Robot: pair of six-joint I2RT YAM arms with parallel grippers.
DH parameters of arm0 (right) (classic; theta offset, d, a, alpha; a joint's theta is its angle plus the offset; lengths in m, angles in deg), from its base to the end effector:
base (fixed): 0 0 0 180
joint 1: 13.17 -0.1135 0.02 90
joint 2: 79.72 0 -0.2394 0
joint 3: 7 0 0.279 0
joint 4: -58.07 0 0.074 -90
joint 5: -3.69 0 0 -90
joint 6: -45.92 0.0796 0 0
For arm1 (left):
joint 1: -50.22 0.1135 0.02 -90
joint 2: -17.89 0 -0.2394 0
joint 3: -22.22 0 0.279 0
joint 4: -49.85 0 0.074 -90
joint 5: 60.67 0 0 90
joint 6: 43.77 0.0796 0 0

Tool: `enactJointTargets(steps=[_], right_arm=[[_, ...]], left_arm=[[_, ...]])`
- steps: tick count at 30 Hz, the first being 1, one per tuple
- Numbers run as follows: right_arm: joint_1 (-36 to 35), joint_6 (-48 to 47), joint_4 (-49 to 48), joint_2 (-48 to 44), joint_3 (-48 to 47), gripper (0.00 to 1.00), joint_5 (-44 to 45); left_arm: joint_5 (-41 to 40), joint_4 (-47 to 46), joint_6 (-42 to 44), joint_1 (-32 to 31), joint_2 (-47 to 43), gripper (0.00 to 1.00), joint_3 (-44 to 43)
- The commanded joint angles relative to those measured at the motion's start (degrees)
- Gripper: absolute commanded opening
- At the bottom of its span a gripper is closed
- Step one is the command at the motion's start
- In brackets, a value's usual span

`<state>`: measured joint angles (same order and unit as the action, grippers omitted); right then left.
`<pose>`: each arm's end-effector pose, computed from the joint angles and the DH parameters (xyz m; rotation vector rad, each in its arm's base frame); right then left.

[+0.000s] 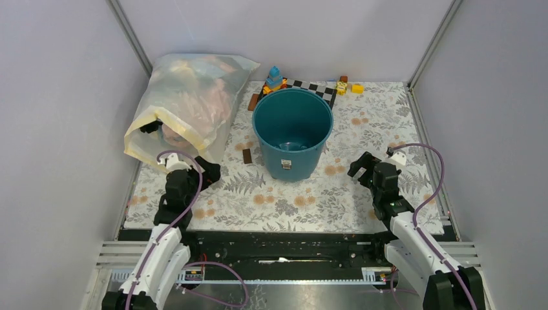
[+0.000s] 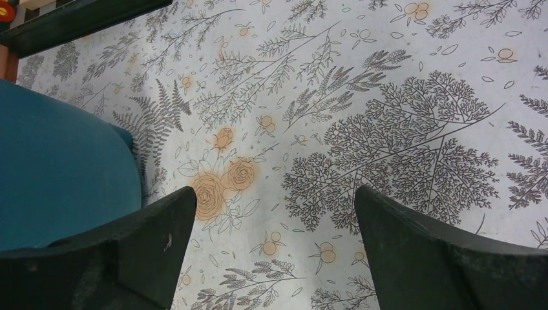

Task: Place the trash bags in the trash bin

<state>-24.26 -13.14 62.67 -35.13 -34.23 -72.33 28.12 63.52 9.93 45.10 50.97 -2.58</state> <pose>0.2550 0.0304 0.1418 0.4934 1.8868 0.2480 0.2371 -0.0196 0.1466 -0.5461 1.9047 -0.4535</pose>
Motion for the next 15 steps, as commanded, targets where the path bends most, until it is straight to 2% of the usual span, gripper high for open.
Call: enactJointTargets(steps=[1, 4, 9, 11, 15], right_arm=[[-0.16, 0.89, -1.33, 0.04, -0.82, 1.0, 1.41], [-0.16, 1.0, -1.76, -0.32, -0.36, 1.0, 1.57], [-0.16, 1.0, -2.02, -1.17, 0.17, 1.0, 2.0], [-0.17, 1.02, -2.49, -1.52, 0.58, 1.0, 1.81], [-0.23, 0.49, -3.57, -2.39, 1.2, 1.0, -0.33]], left_arm=[[-0.15, -2.92, -0.44, 0.2, 2.41, 0.99, -1.15], [-3.47, -1.36, -1.67, 0.2, 2.42, 0.98, -2.13], [-13.02, 6.0, -7.35, 1.88, 0.86, 0.88, -4.72], [-12.51, 7.16, -9.37, 4.79, 1.67, 0.87, -6.07], [-6.16, 4.86, -13.52, 12.54, 5.99, 0.81, -8.29]])
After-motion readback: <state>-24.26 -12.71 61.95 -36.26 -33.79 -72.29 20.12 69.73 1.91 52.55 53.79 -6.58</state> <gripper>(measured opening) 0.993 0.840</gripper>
